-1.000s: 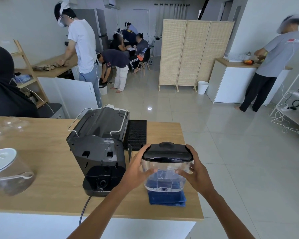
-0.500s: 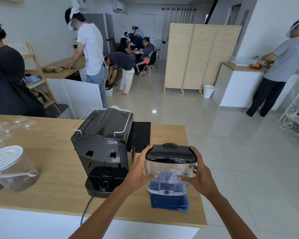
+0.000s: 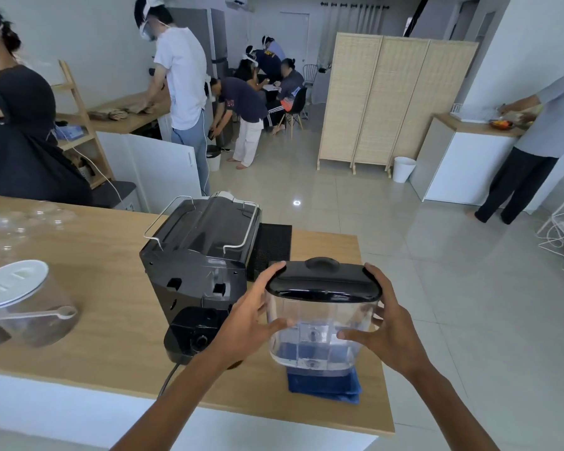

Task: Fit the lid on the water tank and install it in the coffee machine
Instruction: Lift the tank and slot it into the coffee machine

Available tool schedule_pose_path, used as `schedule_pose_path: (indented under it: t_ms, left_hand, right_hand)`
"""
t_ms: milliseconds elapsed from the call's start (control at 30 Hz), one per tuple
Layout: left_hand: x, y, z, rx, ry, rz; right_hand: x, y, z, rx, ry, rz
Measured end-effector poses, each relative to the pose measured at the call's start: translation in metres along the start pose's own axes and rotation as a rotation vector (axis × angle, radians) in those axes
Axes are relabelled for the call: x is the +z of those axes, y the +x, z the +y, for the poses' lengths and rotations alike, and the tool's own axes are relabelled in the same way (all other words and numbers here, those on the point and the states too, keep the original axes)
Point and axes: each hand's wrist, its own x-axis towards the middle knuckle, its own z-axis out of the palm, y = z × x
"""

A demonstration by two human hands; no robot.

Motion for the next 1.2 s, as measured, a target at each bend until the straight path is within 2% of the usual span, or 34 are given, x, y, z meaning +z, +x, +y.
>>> schedule_pose_path:
  t_ms: [267,667,933,1200]
  left_hand:
    - [-0.047,-0.027,0.025,-0.015,0.084,0.086]
    - [-0.138,-0.054,0.018,0.02,0.098,0.122]
    - [-0.191,-0.064,-0.008,0.024,0.06,0.143]
    - [-0.214,-0.061,-0.03,0.065,-0.033,0.173]
  right_hand:
    - [0.004,0.004,-0.066,-0.07,0.003,-0.041]
    - [0.073,0.02,-0.133,-0.077,0.025,-0.042]
    - [0.134,0.033,-0.16,-0.061,0.073,-0.018]
    - [0.174,0.037,-0.167,-0.014,0.106,0.051]
